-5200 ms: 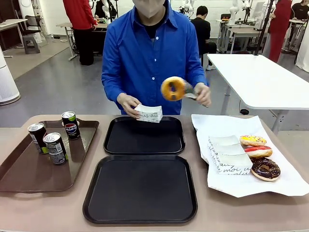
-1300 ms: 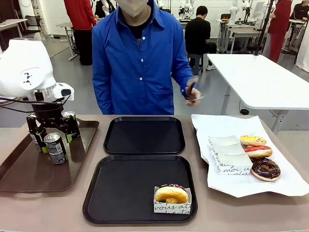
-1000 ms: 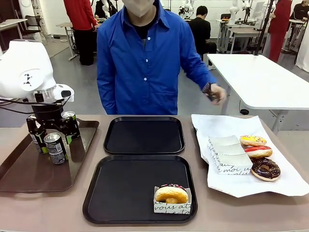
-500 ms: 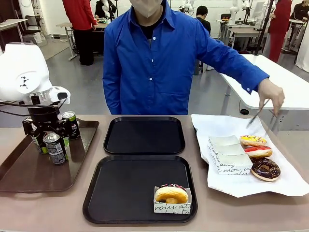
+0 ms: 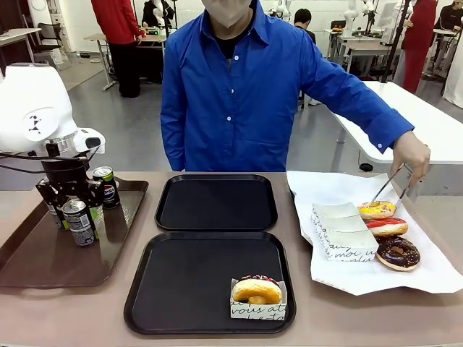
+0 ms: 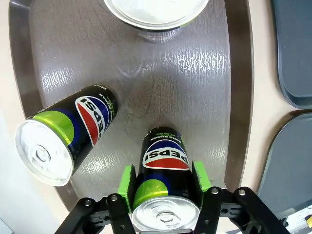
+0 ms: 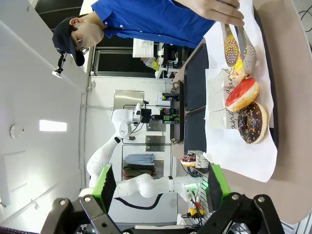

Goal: Set up donuts and drinks on trays.
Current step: Pick up one Pepsi coke and place it on the Flat Tray.

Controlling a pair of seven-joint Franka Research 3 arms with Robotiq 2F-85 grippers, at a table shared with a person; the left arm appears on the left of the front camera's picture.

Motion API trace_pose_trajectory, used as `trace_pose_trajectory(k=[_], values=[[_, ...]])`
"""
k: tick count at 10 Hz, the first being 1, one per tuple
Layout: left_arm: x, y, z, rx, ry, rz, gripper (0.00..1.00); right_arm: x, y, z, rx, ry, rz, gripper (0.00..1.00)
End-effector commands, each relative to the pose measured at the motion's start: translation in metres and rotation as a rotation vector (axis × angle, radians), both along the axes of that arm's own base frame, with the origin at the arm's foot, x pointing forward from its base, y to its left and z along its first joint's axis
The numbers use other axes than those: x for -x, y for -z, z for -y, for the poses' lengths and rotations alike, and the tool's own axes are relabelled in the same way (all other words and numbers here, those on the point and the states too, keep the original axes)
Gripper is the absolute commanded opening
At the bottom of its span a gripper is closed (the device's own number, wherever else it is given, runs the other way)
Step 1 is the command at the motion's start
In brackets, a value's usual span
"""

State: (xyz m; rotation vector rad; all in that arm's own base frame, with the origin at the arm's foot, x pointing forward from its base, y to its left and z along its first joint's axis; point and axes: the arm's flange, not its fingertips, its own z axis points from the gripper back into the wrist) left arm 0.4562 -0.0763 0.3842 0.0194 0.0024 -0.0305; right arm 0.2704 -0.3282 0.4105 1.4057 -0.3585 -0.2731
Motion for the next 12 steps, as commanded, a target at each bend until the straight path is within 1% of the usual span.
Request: trace_pose_trajectory(k=[1,2,3,4,5,6,8,9,10,11,12], values=[[0.005,0.001,0.000,-0.003,-0.026,-0.002,0.21,0.000,-0.001,-0.002,-0.012,0.003,0.006,1.00],[0.005,0.000,0.000,-0.006,-0.030,-0.003,0.12,0.000,-0.001,-0.002,-0.012,0.003,0.006,1.00],[0.006,0.000,-0.001,-0.010,-0.032,-0.004,0.00,0.000,-0.001,-0.002,-0.012,0.003,0.006,1.00],[0.006,-0.003,-0.001,-0.007,-0.035,-0.011,0.00,0.000,-0.001,-0.002,-0.012,0.003,0.006,1.00],[0.006,-0.013,-0.001,0.011,-0.027,-0.022,0.00,0.000,-0.001,-0.002,-0.012,0.003,0.006,1.00],[0.010,-0.034,0.001,0.013,-0.010,-0.081,0.00,0.000,-0.001,-0.002,-0.012,0.003,0.006,1.00],[0.026,-0.093,0.004,-0.001,0.073,-0.116,0.00,0.000,-0.001,-0.002,-0.012,0.003,0.006,1.00],[0.036,-0.120,0.003,0.002,0.110,-0.118,0.00,0.000,-0.001,-0.002,-0.012,0.003,0.006,1.00],[0.048,-0.145,-0.001,0.024,0.132,-0.088,0.00,0.000,-0.001,-0.002,-0.012,0.003,0.006,1.00],[0.059,-0.163,-0.004,0.044,0.143,-0.040,0.00,0.000,-0.001,-0.002,-0.012,0.003,0.006,1.00],[0.069,-0.175,-0.007,0.055,0.148,-0.013,0.00,0.000,-0.001,-0.002,-0.012,0.003,0.006,1.00]])
